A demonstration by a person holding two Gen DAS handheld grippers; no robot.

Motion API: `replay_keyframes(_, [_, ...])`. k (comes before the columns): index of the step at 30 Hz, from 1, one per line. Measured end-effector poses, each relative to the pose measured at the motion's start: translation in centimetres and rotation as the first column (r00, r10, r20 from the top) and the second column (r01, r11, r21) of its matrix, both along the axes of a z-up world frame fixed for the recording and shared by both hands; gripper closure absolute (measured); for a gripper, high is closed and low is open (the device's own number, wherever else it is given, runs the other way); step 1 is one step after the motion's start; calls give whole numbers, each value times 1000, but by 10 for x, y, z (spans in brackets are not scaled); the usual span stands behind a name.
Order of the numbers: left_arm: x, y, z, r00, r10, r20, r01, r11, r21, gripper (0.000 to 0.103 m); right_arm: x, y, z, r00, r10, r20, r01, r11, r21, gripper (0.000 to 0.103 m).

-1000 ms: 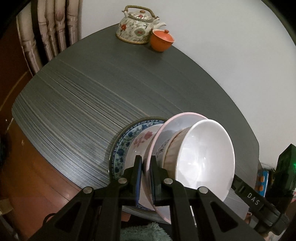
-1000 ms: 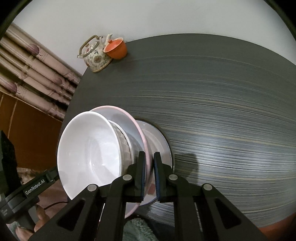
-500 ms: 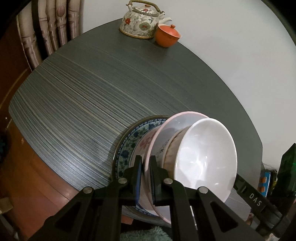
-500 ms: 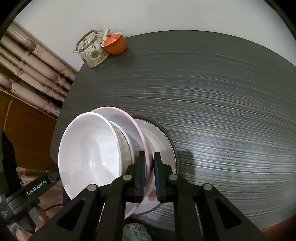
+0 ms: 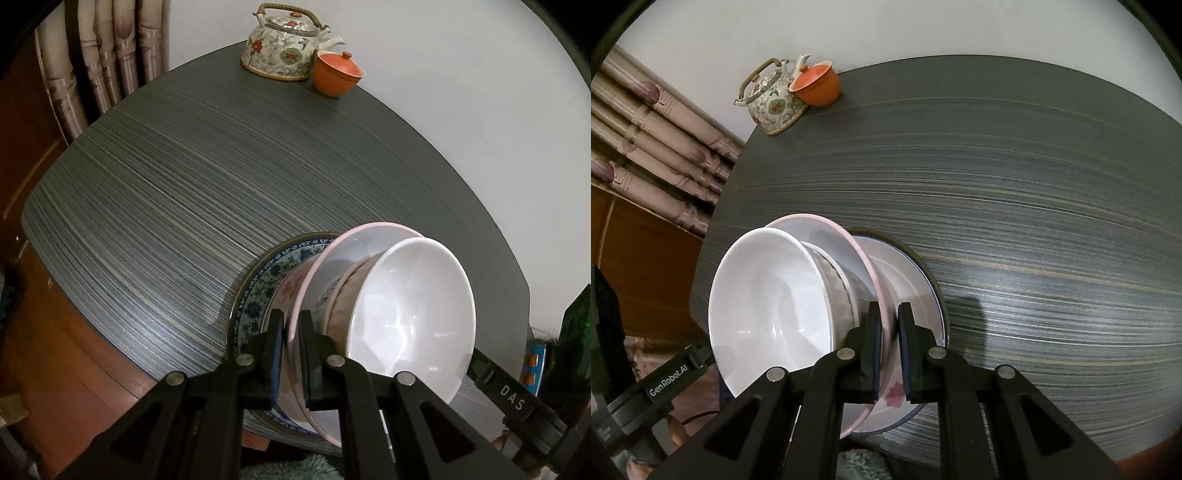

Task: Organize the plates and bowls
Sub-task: 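Lower the bowl stack onto the pink-flowered plate stack with both tools, then open both tools and lift them away from the stack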

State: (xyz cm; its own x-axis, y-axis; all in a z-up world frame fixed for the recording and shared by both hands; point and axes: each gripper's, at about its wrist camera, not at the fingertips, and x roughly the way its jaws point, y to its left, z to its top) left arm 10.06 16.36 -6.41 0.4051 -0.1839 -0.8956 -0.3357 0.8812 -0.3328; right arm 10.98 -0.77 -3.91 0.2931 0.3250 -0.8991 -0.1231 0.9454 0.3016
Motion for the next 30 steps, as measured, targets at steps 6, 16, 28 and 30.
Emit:
replay_keyframes(6, [0, 0, 1, 1000, 5, 0, -5, 1000, 9, 93, 0, 0, 1, 1000, -2, -3, 2, 1000, -4, 91])
replay_keyframes(16, [-7, 5, 13, 1000, 14, 27, -14, 1000, 28, 86, -3, 0, 1, 1000, 0, 10, -1, 1000, 1, 86])
replay_keyframes(28, [-36, 5, 44, 993, 21, 115, -29, 997, 65, 58, -23, -22, 14, 997, -16, 81, 16, 1000, -3, 53])
replay_keyframes(30, [-43, 2, 49, 991, 18, 133, -30, 996, 87, 55, -29, -27, 18, 994, -20, 108, 21, 1000, -11, 47])
